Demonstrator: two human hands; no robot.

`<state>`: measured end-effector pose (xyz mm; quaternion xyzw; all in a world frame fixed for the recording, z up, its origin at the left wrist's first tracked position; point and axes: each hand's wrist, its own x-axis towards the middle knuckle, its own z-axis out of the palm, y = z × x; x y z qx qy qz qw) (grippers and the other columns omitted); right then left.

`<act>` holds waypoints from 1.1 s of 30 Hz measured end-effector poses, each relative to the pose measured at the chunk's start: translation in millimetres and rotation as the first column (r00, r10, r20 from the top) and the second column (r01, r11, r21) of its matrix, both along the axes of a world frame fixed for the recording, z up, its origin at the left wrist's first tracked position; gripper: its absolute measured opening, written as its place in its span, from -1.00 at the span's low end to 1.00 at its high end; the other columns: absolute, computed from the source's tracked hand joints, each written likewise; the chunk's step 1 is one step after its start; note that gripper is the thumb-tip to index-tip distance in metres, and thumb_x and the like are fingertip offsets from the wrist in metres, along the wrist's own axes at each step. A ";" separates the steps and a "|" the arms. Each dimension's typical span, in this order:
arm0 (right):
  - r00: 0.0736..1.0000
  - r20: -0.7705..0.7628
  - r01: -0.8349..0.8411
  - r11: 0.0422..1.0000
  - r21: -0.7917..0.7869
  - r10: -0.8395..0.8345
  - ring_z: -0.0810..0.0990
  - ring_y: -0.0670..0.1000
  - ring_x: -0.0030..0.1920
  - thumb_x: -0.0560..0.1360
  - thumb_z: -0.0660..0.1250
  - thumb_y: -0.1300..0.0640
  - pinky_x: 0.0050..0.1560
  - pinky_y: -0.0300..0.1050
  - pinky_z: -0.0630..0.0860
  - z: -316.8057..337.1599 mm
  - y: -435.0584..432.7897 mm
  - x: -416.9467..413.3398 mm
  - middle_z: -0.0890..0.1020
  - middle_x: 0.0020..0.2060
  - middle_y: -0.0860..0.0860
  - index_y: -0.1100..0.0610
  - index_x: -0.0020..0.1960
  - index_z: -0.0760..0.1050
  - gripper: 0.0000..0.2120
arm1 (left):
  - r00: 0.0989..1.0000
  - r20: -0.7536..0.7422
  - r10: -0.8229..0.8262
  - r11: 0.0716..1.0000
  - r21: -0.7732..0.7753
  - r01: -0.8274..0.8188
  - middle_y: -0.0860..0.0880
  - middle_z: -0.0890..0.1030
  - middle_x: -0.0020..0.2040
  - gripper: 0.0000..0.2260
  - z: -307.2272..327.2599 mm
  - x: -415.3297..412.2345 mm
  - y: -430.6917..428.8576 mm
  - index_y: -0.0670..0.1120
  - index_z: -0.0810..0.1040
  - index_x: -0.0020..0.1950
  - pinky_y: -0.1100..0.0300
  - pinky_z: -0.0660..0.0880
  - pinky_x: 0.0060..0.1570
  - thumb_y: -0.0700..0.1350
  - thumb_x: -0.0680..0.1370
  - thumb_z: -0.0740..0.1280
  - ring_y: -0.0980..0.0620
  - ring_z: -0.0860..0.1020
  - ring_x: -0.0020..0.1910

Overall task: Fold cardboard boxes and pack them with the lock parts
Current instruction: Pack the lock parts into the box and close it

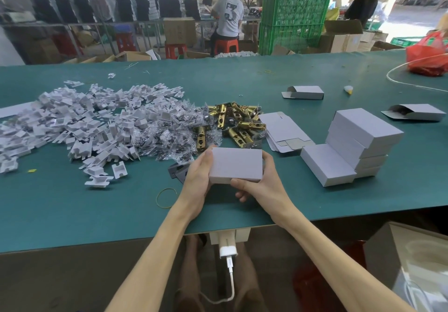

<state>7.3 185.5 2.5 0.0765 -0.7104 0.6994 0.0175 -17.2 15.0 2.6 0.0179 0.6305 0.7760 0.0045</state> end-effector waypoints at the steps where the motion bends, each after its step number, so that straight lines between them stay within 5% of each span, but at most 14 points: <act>1: 1.000 -0.004 0.011 1.000 -0.007 -0.011 0.68 0.13 -0.34 0.41 0.58 0.24 -0.31 -0.10 0.65 -0.2 0.3 0.1 0.60 0.08 0.05 -0.03 0.39 0.19 -0.25 | 1.000 -0.006 -0.006 1.000 -0.004 0.006 -0.26 0.60 0.33 -0.60 0.4 0.5 0.1 -0.14 0.44 0.52 -0.10 0.50 0.33 0.02 0.74 0.15 -0.07 0.59 0.21; 8: 0.998 -0.066 0.007 1.000 0.030 -0.005 0.67 0.13 -0.33 0.44 0.57 0.21 -0.29 -0.07 0.67 -2.3 2.0 -2.6 0.64 -0.02 -0.21 -0.13 0.30 0.30 -0.38 | 1.000 -0.029 0.001 1.000 0.002 -0.001 -0.12 0.64 0.28 -0.70 -0.1 -0.9 -0.8 0.03 0.48 0.46 -0.03 0.58 0.25 0.01 0.74 0.18 0.02 0.61 0.14; 14: 0.997 -0.063 -0.032 0.998 0.059 0.036 0.65 0.09 -0.37 0.46 0.53 0.29 -0.35 -0.11 0.63 -5.0 1.5 -4.1 0.64 0.02 -0.05 -0.22 0.27 0.25 -0.34 | 0.998 -0.003 0.060 0.998 0.025 -0.060 -0.09 0.67 0.23 -0.65 -4.3 -5.4 -2.2 -0.04 0.50 0.48 0.03 0.63 0.11 0.01 0.75 0.15 0.03 0.64 0.11; 18: 0.997 -0.047 -0.062 0.993 0.103 0.067 0.64 0.08 -0.39 0.46 0.54 0.27 -0.35 -0.10 0.64 -5.3 -0.7 -3.6 0.60 0.07 0.02 -0.09 0.38 0.17 -0.28 | 0.996 -0.011 0.093 0.996 0.002 -0.093 -0.11 0.69 0.23 -0.66 -6.2 -6.2 -2.3 -0.04 0.57 0.39 0.12 0.64 0.02 0.03 0.76 0.12 0.00 0.65 0.11; 23: 0.995 -0.062 -0.064 0.984 0.168 0.076 0.64 0.12 -0.38 0.45 0.55 0.22 -0.32 0.02 0.66 -5.1 -1.8 -0.6 0.58 0.10 0.04 0.00 0.43 0.10 -0.22 | 0.994 -0.062 0.091 0.994 -0.061 -0.095 -0.13 0.65 0.26 -0.60 -5.5 -2.8 -0.1 0.00 0.58 0.33 -0.11 0.56 0.24 0.18 0.69 0.12 -0.16 0.61 0.24; 28: 0.995 -0.081 -0.041 0.977 0.209 0.059 0.65 0.14 -0.36 0.44 0.57 0.16 -0.31 0.07 0.67 -5.7 -2.3 0.1 0.58 0.09 0.04 0.01 0.43 0.10 -0.21 | 0.994 -0.104 0.044 0.987 -0.151 -0.059 -0.04 0.62 0.23 -0.74 -7.9 -3.0 -0.6 0.11 0.52 0.34 -0.04 0.54 0.26 0.10 0.74 0.13 0.05 0.59 0.16; 33: 0.995 -0.085 -0.028 0.963 0.268 0.052 0.65 0.11 -0.36 0.47 0.54 0.17 -0.32 0.00 0.66 -8.5 -3.6 -3.6 0.56 0.06 0.03 -0.01 0.38 0.08 -0.27 | 0.993 -0.118 -0.008 0.979 -0.202 -0.016 -0.04 0.44 0.51 -0.45 -8.4 -3.5 -2.5 0.00 0.30 0.61 -0.02 0.41 0.47 0.19 0.66 0.18 0.00 0.46 0.45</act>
